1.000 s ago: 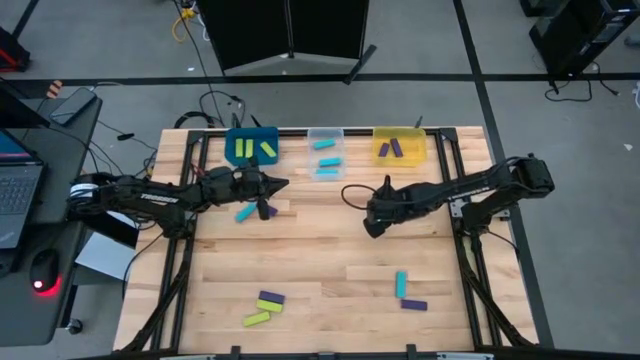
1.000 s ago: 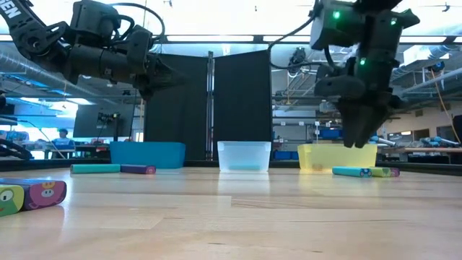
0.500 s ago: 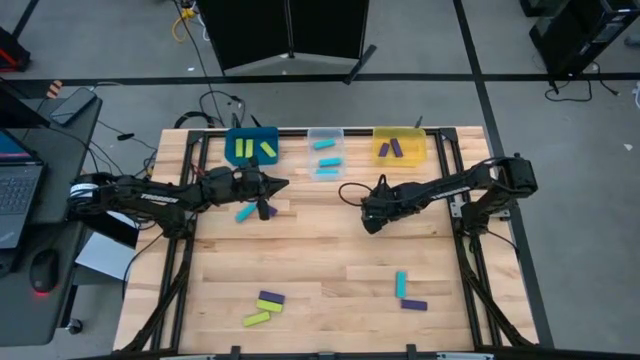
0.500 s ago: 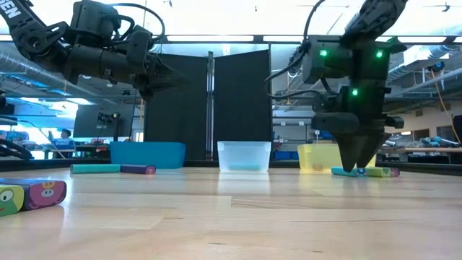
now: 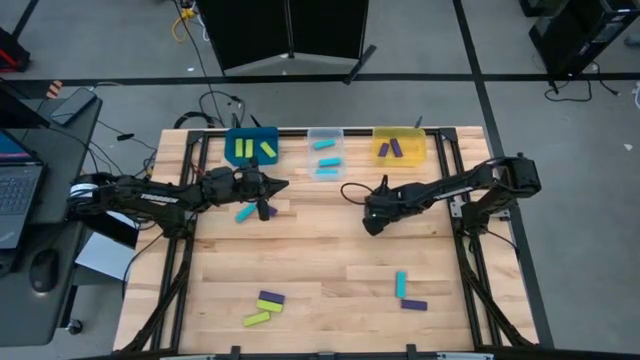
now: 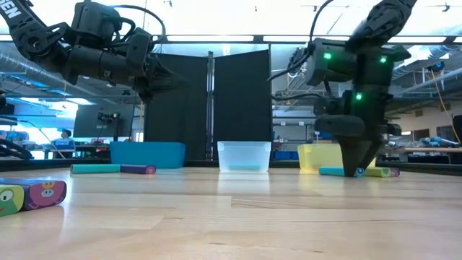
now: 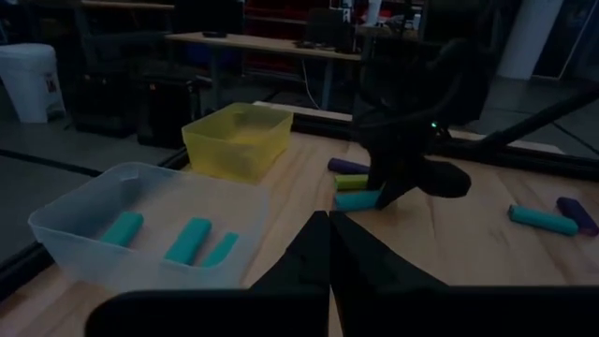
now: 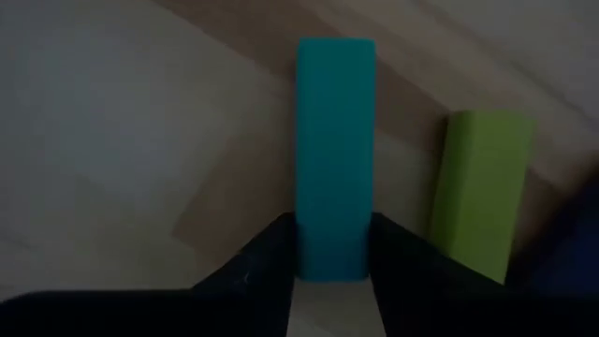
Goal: Sort blocks
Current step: Put the blue block into the transparent bin
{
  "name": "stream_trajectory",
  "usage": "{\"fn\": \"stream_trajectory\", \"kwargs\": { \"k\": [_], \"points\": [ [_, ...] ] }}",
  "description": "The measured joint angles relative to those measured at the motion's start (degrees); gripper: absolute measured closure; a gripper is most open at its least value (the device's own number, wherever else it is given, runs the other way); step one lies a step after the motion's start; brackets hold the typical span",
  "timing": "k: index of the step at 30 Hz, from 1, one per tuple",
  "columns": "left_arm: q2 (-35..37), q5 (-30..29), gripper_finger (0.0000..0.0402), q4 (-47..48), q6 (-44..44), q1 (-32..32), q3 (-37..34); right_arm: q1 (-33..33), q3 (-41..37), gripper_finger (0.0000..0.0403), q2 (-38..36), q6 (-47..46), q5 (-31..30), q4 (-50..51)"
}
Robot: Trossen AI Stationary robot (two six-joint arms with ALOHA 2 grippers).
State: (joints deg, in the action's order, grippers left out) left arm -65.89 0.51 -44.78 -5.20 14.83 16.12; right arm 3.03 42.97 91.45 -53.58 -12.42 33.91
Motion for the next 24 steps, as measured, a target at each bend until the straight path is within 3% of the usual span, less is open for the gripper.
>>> {"fn": "stream_trajectory", "kwargs": {
  "k": [10,19,24],
  "points": [
    [0.00,0.24,0.0394,0.05,-0.01,0.00,0.00,3.67,12.40,0.0286,0.56,18.54,-2.06,7.85],
    [-0.02,0.39,0.0394,0.14,-0.08,0.00,0.00,14.18,25.65,0.0286,0.45,44.88,-2.82,7.53],
    [-0.02,0.39,0.0394,0.12,-0.05,0.00,0.02,19.07,34.08,0.0286,5.25,55.93,-1.19,8.15]
  ]
}}
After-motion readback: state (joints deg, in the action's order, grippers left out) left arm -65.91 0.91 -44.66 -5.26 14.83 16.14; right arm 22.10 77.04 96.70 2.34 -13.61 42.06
